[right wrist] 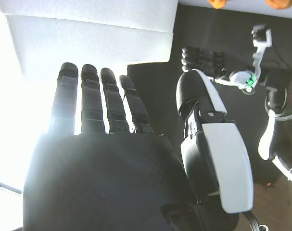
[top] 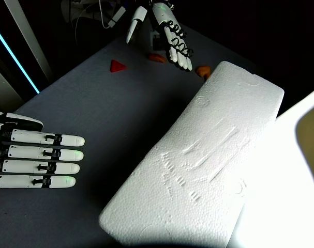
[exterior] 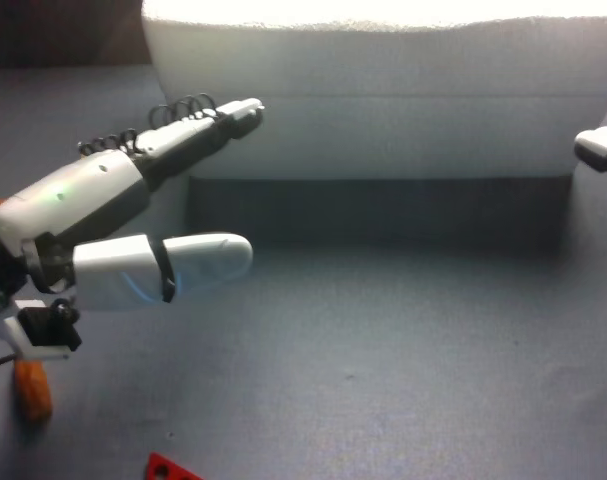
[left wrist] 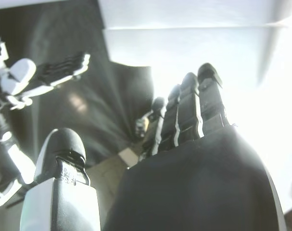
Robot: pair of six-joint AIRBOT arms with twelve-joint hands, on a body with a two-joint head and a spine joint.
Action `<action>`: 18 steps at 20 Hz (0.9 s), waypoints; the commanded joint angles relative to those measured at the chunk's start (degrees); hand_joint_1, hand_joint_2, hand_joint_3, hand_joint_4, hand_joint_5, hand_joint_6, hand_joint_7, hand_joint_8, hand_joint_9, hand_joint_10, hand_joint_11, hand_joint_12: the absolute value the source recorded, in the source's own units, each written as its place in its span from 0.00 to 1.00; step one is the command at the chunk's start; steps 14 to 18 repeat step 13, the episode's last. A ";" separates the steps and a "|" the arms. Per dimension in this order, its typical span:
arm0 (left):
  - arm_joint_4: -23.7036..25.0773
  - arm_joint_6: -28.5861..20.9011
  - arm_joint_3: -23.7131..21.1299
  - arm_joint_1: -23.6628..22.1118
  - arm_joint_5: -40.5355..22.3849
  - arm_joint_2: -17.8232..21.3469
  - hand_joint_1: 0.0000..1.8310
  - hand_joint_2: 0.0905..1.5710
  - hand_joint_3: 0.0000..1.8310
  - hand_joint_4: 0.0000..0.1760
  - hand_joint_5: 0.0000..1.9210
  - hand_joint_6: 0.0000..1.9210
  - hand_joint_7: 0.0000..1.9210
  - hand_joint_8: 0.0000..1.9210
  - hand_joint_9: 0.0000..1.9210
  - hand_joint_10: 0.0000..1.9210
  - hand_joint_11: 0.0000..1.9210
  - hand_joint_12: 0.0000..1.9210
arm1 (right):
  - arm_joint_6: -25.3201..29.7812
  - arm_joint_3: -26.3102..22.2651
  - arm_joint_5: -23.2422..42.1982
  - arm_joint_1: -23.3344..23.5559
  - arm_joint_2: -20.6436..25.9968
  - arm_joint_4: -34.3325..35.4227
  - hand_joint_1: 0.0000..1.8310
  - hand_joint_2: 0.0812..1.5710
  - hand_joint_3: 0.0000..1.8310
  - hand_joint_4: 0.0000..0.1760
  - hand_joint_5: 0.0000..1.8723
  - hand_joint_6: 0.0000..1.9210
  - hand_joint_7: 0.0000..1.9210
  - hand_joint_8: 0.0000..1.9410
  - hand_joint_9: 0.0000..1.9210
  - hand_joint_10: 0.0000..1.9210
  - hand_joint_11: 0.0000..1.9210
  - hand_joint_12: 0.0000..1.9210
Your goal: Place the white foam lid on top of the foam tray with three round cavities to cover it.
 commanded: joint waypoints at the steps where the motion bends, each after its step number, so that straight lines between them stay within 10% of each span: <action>1: 0.00 -0.77 0.25 -0.80 -5.88 -0.29 0.16 0.75 0.00 0.03 0.00 0.00 0.00 0.00 0.00 0.00 0.00 0.00 | 0.67 0.32 6.74 0.88 0.01 0.00 0.14 0.84 0.00 0.00 0.00 0.00 0.00 0.00 0.00 0.00 0.02 0.01; 7: 2.64 -2.57 0.65 -2.31 -5.58 -1.70 0.16 0.76 0.00 0.03 0.00 0.00 0.00 0.00 0.00 0.00 0.00 0.14 | 2.07 0.37 6.92 1.20 -0.80 -1.63 0.09 0.80 0.00 0.00 0.00 0.00 0.00 0.00 0.00 0.00 0.00 0.18; 9: 2.82 -2.64 0.54 -2.36 -6.31 -1.63 0.16 0.77 0.00 0.11 0.00 0.00 0.00 0.00 0.00 0.00 0.00 0.02 | 2.30 0.13 7.82 1.20 -0.74 -2.15 0.09 0.80 0.00 0.00 0.00 0.00 0.00 0.00 0.00 0.00 0.00 0.26; 12: 2.66 -2.44 0.12 -2.51 -7.62 -0.86 0.18 0.76 0.00 0.04 0.00 0.00 0.00 0.00 0.00 0.00 0.00 0.00 | 2.17 -0.35 9.83 1.19 0.06 -2.46 0.08 0.81 0.00 0.00 0.00 0.00 0.00 0.00 0.00 0.00 0.00 0.24; 13: 2.54 -2.14 -0.11 -2.52 -8.01 -0.52 0.18 0.77 0.00 0.22 0.00 0.00 0.00 0.00 0.00 0.00 0.00 0.00 | 2.00 -0.56 10.80 1.11 0.37 -2.42 0.13 0.81 0.00 0.00 0.00 0.00 0.00 0.00 0.00 0.00 0.00 0.16; 18: 2.54 -2.14 -0.11 -2.52 -8.01 -0.52 0.18 0.77 0.00 0.22 0.00 0.00 0.00 0.00 0.00 0.00 0.00 0.00 | 2.00 -0.56 10.80 1.11 0.37 -2.42 0.13 0.81 0.00 0.00 0.00 0.00 0.00 0.00 0.00 0.00 0.00 0.16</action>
